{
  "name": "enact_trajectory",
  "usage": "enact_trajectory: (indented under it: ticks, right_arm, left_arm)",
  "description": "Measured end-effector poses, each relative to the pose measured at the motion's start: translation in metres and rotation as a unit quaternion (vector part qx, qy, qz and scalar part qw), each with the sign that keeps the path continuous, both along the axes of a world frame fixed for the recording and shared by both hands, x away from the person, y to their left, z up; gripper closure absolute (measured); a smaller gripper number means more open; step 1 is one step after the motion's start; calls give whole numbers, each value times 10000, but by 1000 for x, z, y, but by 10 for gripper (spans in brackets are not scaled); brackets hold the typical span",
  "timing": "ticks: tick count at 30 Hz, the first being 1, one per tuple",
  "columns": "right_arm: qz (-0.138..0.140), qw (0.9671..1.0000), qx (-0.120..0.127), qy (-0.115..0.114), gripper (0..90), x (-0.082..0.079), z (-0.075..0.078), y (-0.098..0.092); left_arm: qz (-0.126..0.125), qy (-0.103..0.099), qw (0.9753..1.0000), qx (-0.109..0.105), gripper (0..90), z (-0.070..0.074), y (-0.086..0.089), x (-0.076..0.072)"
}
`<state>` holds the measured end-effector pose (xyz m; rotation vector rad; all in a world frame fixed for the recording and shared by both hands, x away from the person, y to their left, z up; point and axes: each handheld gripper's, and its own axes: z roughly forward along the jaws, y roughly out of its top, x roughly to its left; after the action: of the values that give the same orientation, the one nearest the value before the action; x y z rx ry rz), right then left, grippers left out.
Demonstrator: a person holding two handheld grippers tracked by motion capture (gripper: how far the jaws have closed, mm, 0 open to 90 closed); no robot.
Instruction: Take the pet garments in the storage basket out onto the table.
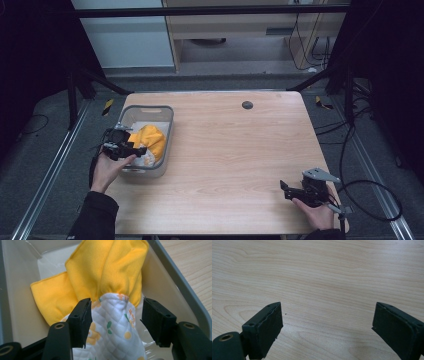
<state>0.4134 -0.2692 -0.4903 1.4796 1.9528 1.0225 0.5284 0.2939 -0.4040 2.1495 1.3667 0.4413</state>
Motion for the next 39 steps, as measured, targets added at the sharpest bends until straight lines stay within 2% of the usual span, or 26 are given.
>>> enact_trajectory:
  ticks: [10, 19, 27, 32, 39]
  right_arm:
    - [27, 10000, -15, 25, 92, 0, -1, 1]
    - [47, 10000, -35, 37, 92, 1, -1, 1]
    - [53, 10000, -49, 55, 92, 1, -2, 1]
    - [54, 9999, -81, 49, 91, 1, -1, 1]
    - [46, 9999, -73, 54, 91, 1, -1, 1]
  left_arm:
    - [-22, 154, 9999, 36, 478, -5, -1, 3]
    - [-77, 372, 9993, 63, 583, -11, -1, 7]
    - [-108, 532, 9984, 130, 640, -14, -3, 10]
    - [-109, 674, 9976, 88, 697, -16, -2, 12]
    - [-123, 702, 9974, 137, 781, -17, -2, 12]
